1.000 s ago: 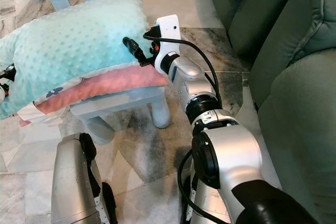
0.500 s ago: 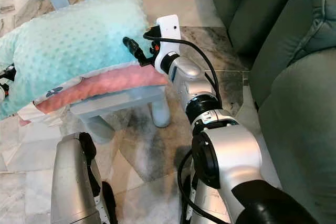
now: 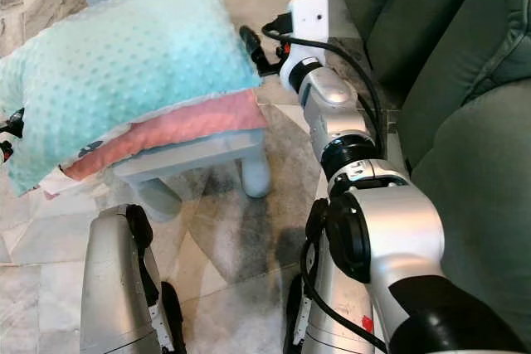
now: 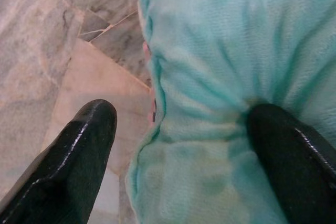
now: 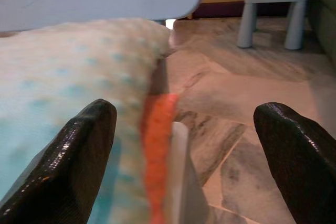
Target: Move the pillow to the sofa
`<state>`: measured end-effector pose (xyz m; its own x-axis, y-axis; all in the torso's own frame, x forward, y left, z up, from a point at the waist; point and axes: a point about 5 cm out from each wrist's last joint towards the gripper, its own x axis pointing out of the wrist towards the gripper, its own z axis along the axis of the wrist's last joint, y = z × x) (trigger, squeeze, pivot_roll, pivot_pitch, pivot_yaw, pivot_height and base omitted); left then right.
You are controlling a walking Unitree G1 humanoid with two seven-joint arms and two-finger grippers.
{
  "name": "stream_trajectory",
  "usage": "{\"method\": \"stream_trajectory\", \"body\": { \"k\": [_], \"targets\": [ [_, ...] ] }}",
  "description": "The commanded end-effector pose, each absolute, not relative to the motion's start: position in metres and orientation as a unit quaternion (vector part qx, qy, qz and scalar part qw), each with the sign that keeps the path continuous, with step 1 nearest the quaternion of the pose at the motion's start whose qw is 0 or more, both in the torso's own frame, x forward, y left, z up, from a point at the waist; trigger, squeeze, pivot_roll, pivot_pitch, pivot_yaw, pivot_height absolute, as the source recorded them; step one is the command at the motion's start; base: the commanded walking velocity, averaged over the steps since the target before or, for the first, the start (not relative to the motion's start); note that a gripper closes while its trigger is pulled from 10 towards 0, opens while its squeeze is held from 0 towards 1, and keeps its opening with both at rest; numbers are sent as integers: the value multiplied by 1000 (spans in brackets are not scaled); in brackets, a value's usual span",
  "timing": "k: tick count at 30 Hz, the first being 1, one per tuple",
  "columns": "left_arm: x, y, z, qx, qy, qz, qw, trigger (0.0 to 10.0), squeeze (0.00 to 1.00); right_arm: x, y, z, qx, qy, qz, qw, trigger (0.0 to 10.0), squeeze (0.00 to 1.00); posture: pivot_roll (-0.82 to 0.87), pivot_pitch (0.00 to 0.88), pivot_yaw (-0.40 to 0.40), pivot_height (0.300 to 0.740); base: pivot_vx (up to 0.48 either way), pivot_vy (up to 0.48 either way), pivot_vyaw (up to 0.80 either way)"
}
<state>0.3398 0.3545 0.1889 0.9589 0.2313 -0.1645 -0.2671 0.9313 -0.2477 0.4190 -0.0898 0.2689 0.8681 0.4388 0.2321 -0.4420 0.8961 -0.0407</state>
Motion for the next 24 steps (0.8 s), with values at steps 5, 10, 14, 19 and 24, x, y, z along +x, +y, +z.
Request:
{"method": "stream_trajectory", "body": {
  "k": [5,10,14,19,24],
  "targets": [
    [335,358,190,-112,70,125,983,10000,0,419,-84,264,30,-102,238,965,10000,0,235,331,6,390,0,0,0],
    [336,356,194,-100,65,108,987,10000,0,417,-74,261,51,-90,263,959,10000,0,263,342,10,390,0,0,0],
    [337,349,198,-81,58,72,992,10000,0,413,-53,249,31,-62,287,955,10000,0,314,361,16,390,0,0,0],
    [337,347,196,-79,59,63,993,10000,0,409,-41,237,18,-39,297,954,10000,0,345,371,18,390,0,0,0],
    [335,342,193,-92,54,44,993,1686,0,405,-31,227,18,-21,306,952,10000,0,362,380,17,390,0,0,0]
  ]
}}
